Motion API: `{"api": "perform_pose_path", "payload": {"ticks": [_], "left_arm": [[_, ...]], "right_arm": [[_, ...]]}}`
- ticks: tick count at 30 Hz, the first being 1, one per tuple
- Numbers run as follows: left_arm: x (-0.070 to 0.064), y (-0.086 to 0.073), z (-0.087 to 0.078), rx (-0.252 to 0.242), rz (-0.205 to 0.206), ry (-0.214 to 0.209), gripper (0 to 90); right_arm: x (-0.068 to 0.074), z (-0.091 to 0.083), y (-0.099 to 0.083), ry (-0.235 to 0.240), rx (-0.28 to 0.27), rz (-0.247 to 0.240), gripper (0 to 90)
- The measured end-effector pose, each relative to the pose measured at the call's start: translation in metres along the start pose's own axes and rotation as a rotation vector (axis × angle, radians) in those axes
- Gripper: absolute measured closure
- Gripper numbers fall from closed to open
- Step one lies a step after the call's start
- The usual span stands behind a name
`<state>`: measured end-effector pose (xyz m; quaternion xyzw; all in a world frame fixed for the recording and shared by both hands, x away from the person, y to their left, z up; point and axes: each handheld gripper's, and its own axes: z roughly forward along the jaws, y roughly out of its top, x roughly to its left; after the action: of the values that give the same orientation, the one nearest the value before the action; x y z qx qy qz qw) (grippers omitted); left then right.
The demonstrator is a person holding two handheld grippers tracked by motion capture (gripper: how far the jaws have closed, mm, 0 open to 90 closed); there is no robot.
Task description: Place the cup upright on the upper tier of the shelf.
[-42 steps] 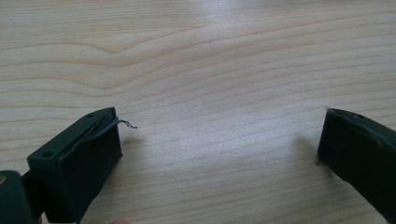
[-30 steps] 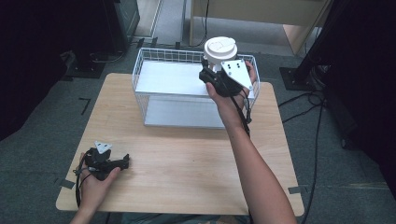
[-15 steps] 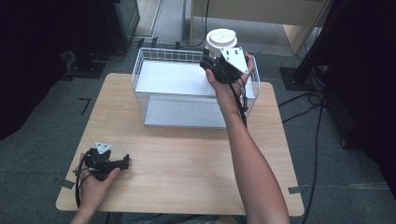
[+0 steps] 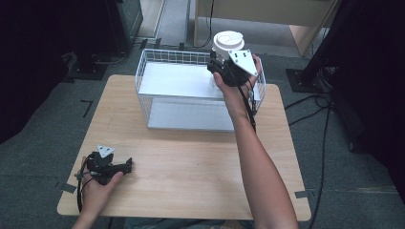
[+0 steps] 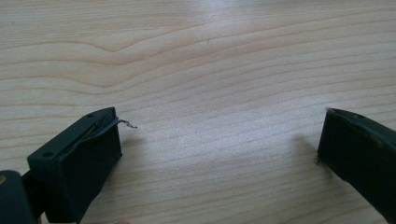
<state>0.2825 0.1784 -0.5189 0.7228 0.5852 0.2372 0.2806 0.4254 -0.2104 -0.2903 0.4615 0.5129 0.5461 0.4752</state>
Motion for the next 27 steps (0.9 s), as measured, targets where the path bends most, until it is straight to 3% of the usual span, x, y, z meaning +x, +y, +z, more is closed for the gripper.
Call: {"api": "perform_pose_path", "payload": {"ticks": [4,9,12,14,20,27], "left_arm": [[0.000,0.000,0.000,0.000,0.001,0.001,0.0],[0.000,0.000,0.000,0.000,0.002,0.001,0.0],[0.000,0.000,0.000,0.000,0.002,0.001,0.0],[0.000,0.000,0.000,0.000,0.000,0.000,0.0],[0.000,0.000,0.000,0.000,0.001,0.001,0.0],[0.000,0.000,0.000,0.000,0.003,0.001,0.0]], "right_arm": [[-0.002,-0.001,0.001,0.049,0.020,-0.004,12.0],[-0.008,0.002,0.003,0.075,0.049,0.011,10.0],[-0.009,0.000,0.002,0.083,0.054,0.020,9.3],[-0.009,-0.001,0.001,0.062,0.050,0.006,0.5],[-0.012,-0.009,-0.005,0.109,0.067,-0.010,0.0],[-0.017,-0.022,-0.010,0.122,0.067,0.002,0.0]]}}
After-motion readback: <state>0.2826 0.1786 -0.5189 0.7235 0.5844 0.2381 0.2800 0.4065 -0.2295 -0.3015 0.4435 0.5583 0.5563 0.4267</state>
